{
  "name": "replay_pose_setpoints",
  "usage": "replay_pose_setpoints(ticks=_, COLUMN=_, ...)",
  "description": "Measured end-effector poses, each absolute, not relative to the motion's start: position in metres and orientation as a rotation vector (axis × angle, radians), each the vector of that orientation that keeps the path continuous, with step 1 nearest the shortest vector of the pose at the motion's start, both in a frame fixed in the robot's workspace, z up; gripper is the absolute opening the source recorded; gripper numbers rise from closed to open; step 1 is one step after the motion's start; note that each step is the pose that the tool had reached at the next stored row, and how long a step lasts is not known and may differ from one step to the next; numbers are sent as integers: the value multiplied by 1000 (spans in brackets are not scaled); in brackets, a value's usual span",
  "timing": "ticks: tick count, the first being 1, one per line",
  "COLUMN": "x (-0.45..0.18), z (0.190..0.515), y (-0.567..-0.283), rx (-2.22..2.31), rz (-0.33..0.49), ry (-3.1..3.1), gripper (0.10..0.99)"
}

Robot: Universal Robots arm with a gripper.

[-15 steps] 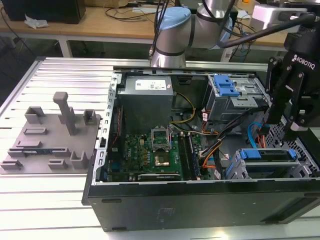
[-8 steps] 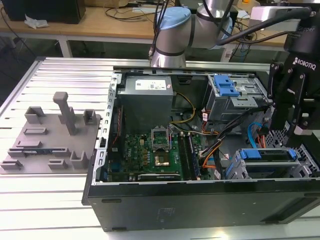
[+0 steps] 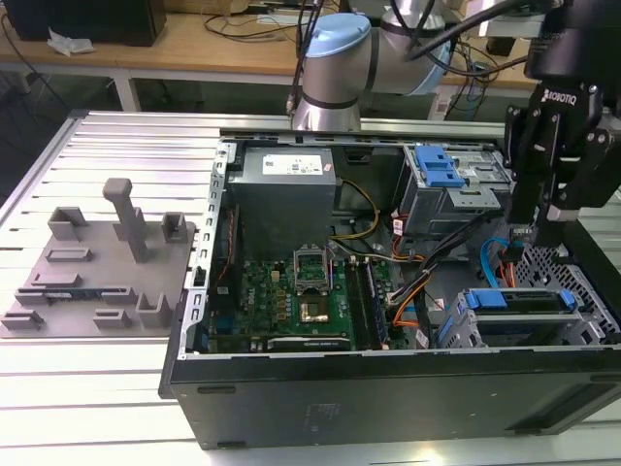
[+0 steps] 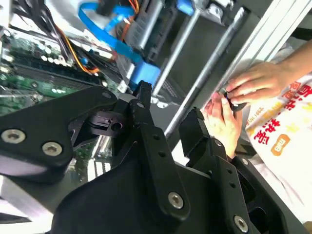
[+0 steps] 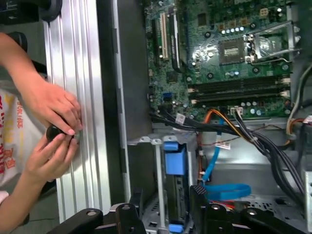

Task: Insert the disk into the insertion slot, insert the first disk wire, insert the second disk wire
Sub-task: 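Insert the first disk wire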

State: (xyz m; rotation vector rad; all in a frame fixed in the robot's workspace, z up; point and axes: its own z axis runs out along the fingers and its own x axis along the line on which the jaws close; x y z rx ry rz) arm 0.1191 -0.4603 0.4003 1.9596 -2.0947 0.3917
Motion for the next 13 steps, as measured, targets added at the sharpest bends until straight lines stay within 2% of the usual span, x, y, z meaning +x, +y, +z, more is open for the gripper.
replay_pose_setpoints(ticks=9, x=161, z=389, y=-433, rx=1958, rz=395, ry=-2093, gripper=506)
replay_pose_setpoints(ticks=13, x=161, z=388, y=-431, rx=1924, rz=421, ry=-2125, gripper=506)
